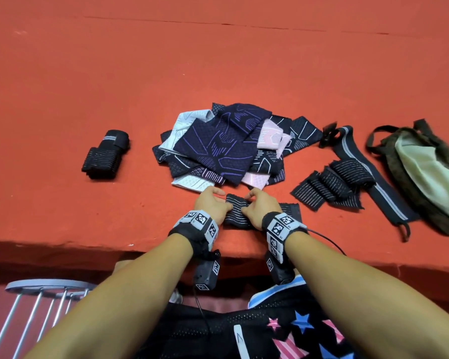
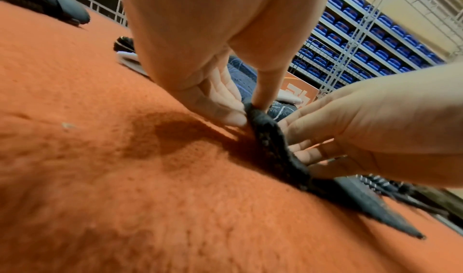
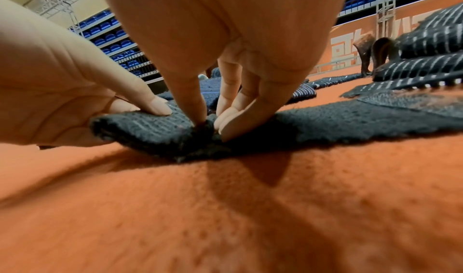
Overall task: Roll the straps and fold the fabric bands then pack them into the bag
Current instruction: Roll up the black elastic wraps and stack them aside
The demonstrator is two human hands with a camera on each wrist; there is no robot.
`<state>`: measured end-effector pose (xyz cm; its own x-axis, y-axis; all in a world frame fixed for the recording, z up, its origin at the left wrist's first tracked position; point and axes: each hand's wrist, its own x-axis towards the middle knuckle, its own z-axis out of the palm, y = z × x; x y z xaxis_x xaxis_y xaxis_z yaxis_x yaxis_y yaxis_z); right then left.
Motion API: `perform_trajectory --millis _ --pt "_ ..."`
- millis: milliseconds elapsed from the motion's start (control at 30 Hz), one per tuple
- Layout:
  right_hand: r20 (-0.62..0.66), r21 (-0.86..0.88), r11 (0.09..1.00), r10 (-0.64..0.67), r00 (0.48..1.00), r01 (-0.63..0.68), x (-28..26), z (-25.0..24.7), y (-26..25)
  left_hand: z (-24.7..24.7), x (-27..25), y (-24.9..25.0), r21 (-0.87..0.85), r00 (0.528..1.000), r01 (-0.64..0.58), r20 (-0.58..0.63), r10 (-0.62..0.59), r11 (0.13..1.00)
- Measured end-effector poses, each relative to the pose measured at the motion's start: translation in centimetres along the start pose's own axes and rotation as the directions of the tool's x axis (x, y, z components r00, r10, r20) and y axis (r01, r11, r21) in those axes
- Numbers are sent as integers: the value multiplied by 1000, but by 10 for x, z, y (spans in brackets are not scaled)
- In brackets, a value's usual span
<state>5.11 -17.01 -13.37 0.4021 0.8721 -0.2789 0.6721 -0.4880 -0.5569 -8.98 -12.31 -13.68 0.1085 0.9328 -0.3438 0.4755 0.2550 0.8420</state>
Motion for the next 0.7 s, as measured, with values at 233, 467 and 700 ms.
perform_trajectory --millis 233,467,700 --pt "101 176 982 -89 991 70 -4 11 -20 -23 7 2 -69 1000 -14 4 15 998" --pt "236 376 917 42 971 -131 -1 -4 -22 -12 4 2 -170 992 29 127 -7 985" --pt "153 196 980 -3 988 -28 6 -13 12 8 4 -6 -16 995 -38 97 39 999"
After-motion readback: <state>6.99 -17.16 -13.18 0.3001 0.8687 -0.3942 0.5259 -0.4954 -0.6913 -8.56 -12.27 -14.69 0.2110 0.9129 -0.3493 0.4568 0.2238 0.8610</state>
